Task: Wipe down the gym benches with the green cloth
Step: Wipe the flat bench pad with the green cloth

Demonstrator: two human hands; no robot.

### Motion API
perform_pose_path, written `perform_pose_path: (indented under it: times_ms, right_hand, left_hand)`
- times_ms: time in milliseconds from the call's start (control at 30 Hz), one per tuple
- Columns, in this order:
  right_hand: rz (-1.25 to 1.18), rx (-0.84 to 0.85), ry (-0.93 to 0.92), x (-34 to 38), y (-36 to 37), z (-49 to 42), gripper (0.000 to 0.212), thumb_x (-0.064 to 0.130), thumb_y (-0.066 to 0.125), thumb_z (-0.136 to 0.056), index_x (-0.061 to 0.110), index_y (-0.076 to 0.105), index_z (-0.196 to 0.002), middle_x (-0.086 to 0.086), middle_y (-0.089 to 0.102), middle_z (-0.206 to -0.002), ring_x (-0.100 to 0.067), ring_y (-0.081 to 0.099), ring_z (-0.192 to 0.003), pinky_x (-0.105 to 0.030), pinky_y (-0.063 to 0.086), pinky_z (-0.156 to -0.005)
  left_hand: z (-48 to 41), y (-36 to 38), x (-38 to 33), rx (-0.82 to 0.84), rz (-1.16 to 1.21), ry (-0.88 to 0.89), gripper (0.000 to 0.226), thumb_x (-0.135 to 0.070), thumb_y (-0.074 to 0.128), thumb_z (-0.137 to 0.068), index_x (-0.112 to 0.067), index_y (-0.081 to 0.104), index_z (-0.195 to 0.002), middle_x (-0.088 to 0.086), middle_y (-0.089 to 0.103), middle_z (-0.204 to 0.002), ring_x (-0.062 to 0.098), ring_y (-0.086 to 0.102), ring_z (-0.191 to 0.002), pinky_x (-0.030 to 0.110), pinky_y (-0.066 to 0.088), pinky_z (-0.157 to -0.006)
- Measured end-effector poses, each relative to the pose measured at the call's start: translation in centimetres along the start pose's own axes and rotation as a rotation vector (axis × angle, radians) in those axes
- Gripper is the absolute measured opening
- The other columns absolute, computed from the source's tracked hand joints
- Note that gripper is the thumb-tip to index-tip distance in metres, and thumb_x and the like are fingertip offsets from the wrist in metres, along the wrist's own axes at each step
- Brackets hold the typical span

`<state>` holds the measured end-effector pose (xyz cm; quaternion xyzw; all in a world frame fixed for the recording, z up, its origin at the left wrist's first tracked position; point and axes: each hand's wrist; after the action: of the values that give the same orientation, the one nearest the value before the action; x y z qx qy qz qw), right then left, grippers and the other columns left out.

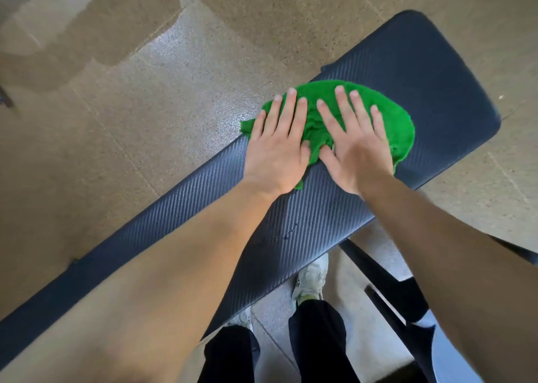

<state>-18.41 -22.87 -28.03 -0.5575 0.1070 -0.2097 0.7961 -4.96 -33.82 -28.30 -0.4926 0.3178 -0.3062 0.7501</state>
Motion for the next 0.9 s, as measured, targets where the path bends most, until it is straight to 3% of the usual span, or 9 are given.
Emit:
perform_pose_path:
  times_ms: [100,200,300,400,467,567,667,800,900]
  right_hand:
    - [-0.008,0.059,-0.049,3.4,1.1,3.9,0.079,0.051,0.021,-0.088,0.027,-0.007,-0.157,-0.007,-0.013,-0.166,-0.030,-0.008,-0.153,-0.054,0.006,-0.122]
    - [0.014,0.184,-0.237,8.6,3.6,11.1,0.084,0.051,0.032,-0.092,0.024,-0.018,-0.154,-0.009,-0.018,-0.164,-0.031,-0.013,-0.151,-0.055,0.003,-0.121]
    - [0.017,0.200,-0.454,10.1,4.9,13.5,0.080,0.052,0.034,-0.092,0.027,-0.003,-0.158,-0.006,-0.010,-0.166,-0.028,-0.005,-0.153,-0.054,0.009,-0.122]
    - [0.036,0.127,-0.589,7.1,3.7,8.0,0.073,0.054,0.028,-0.090,0.036,0.005,-0.157,0.000,-0.003,-0.167,-0.023,0.002,-0.153,-0.048,0.007,-0.122]
    - [0.079,0.083,-0.511,4.9,2.2,3.6,0.071,0.052,0.026,-0.090,0.039,0.004,-0.156,0.000,-0.005,-0.167,-0.024,0.001,-0.153,-0.048,0.005,-0.122]
    - [0.023,0.024,-0.223,4.6,1.2,1.5,0.070,0.041,0.029,-0.091,0.037,0.005,-0.157,-0.001,-0.005,-0.167,-0.026,-0.001,-0.154,-0.048,0.005,-0.123]
    - [0.024,0.007,-0.097,7.3,2.2,5.1,0.073,0.034,0.024,-0.088,0.031,0.001,-0.158,-0.005,-0.007,-0.167,-0.029,-0.001,-0.153,-0.050,0.008,-0.123]
    - [0.023,0.149,-0.264,12.0,4.9,14.2,0.079,0.034,0.033,-0.087,0.027,-0.001,-0.158,-0.006,-0.010,-0.166,-0.032,-0.003,-0.153,-0.051,0.008,-0.121]
    - [0.052,0.204,-0.448,13.5,5.6,16.2,0.077,0.038,0.034,-0.087,0.028,0.006,-0.158,-0.003,-0.007,-0.167,-0.028,0.000,-0.153,-0.050,0.009,-0.121]
  left_hand:
    - [5.3,1.0,1.2,0.005,-0.015,0.057,0.068,-0.038,0.025,-0.101,-0.009,0.003,-0.158,0.010,-0.003,-0.166,0.027,-0.002,-0.153,0.048,0.009,-0.123]
    - [15.2,2.1,3.5,0.107,-0.038,0.046,0.068,-0.038,0.026,-0.103,-0.007,0.001,-0.158,0.012,-0.006,-0.166,0.028,-0.005,-0.153,0.050,0.013,-0.122]
    - [21.0,3.1,5.5,0.192,-0.052,0.046,0.068,-0.040,0.026,-0.104,-0.005,0.005,-0.157,0.014,-0.003,-0.165,0.030,-0.002,-0.153,0.052,0.021,-0.119]
    - [17.8,3.3,4.9,0.122,-0.032,-0.032,0.070,-0.043,0.024,-0.103,-0.004,0.003,-0.157,0.015,-0.004,-0.165,0.031,-0.003,-0.153,0.052,0.015,-0.122]
    - [13.1,2.9,3.5,0.046,0.012,-0.126,0.071,-0.044,0.020,-0.102,-0.005,0.000,-0.157,0.014,-0.005,-0.165,0.030,-0.005,-0.153,0.049,0.008,-0.123]
    - [7.7,2.1,2.0,-0.045,0.063,-0.216,0.070,-0.041,0.020,-0.099,-0.006,0.002,-0.158,0.014,-0.002,-0.166,0.029,-0.002,-0.153,0.047,0.005,-0.124]
    - [10.0,3.0,1.1,-0.054,0.072,-0.203,0.069,-0.034,0.026,-0.099,-0.005,0.004,-0.157,0.015,-0.002,-0.166,0.029,-0.003,-0.153,0.046,0.005,-0.124]
    - [21.9,5.0,2.0,0.066,0.043,-0.155,0.073,-0.033,0.032,-0.098,-0.003,0.000,-0.157,0.015,-0.007,-0.165,0.029,-0.008,-0.152,0.047,0.009,-0.124]
    - [26.6,5.9,4.1,0.118,0.026,-0.159,0.071,-0.040,0.028,-0.101,-0.004,0.001,-0.157,0.013,-0.006,-0.165,0.027,-0.006,-0.153,0.047,0.014,-0.123]
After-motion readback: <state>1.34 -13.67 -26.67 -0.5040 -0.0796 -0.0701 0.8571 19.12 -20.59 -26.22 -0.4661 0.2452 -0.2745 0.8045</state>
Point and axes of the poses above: each hand's wrist, its own z-axis away from the middle knuckle, its own y-axis out of the palm, x = y × z
